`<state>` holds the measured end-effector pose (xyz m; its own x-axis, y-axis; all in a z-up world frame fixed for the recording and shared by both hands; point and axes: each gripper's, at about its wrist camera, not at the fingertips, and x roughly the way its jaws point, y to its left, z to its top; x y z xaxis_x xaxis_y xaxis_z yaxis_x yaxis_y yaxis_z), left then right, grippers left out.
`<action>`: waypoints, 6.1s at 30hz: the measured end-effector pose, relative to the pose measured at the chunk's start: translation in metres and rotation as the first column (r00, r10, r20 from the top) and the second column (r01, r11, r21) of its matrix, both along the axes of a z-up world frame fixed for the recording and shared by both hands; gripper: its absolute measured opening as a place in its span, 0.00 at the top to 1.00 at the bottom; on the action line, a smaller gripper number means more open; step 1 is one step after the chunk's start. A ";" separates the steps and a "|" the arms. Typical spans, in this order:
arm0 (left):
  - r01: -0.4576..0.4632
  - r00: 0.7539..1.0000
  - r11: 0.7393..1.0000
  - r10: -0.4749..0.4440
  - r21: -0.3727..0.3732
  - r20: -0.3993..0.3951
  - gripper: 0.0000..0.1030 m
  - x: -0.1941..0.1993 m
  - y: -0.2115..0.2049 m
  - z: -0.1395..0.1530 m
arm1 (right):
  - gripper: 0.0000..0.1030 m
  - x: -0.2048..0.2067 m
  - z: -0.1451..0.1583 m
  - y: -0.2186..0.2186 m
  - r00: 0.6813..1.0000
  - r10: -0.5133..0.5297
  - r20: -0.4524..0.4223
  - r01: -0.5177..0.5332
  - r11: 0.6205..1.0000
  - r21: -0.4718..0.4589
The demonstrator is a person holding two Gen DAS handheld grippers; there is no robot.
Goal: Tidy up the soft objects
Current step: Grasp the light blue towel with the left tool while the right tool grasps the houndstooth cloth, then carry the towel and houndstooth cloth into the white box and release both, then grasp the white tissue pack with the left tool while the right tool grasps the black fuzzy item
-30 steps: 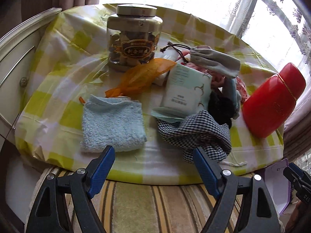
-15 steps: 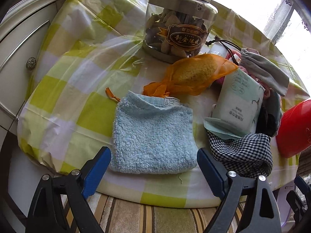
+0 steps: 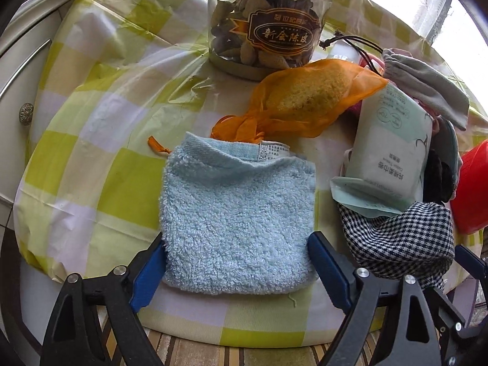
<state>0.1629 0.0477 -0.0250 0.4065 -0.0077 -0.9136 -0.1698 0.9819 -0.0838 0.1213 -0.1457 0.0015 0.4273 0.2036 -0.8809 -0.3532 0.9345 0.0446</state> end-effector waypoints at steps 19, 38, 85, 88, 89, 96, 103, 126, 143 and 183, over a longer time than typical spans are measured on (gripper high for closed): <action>0.110 0.990 0.993 -0.114 0.049 0.078 0.63 -0.022 -0.037 0.016 | 0.57 0.013 -0.025 0.029 0.999 0.034 -0.024 -0.035 0.999 -0.019; 0.123 0.975 0.985 -0.143 0.123 0.167 0.71 -0.057 -0.061 0.047 | 0.75 -0.033 0.008 -0.030 0.999 -0.041 0.032 0.040 0.999 0.035; 0.558 0.785 0.830 -0.528 0.002 0.325 0.71 -0.133 -0.257 0.095 | 0.77 -0.152 0.047 -0.311 0.804 -0.582 0.123 0.575 0.813 0.087; 0.603 0.758 0.797 -0.567 -0.015 0.323 0.71 -0.137 -0.278 0.095 | 0.77 -0.159 0.048 -0.330 0.782 -0.610 0.127 0.606 0.792 0.077; 0.618 0.749 0.786 -0.580 -0.019 0.321 0.71 -0.138 -0.285 0.095 | 0.77 -0.161 0.048 -0.335 0.775 -0.618 0.130 0.615 0.785 0.071; 0.706 0.684 0.706 -0.661 -0.052 0.309 0.70 -0.153 -0.334 0.092 | 0.77 -0.173 0.050 -0.363 0.727 -0.665 0.172 0.673 0.739 0.015; 0.779 0.614 0.620 -0.728 -0.087 0.304 0.69 -0.174 -0.371 0.090 | 0.77 -0.178 0.053 -0.384 0.688 -0.697 0.201 0.714 0.700 -0.015; 0.773 0.609 0.631 -0.715 -0.057 0.343 0.30 -0.179 -0.375 0.088 | 0.37 -0.183 0.049 -0.387 0.662 -0.731 0.166 0.740 0.672 0.005; 0.570 0.789 0.819 -0.525 -0.062 0.320 0.29 -0.110 -0.270 0.089 | 0.36 -0.147 0.043 -0.316 0.788 -0.603 0.122 0.610 0.792 -0.026; -0.067 0.996 0.912 0.082 -0.404 0.018 0.07 0.040 -0.088 0.001 | 0.26 -0.060 0.040 -0.168 0.953 -0.289 0.087 0.286 0.957 0.040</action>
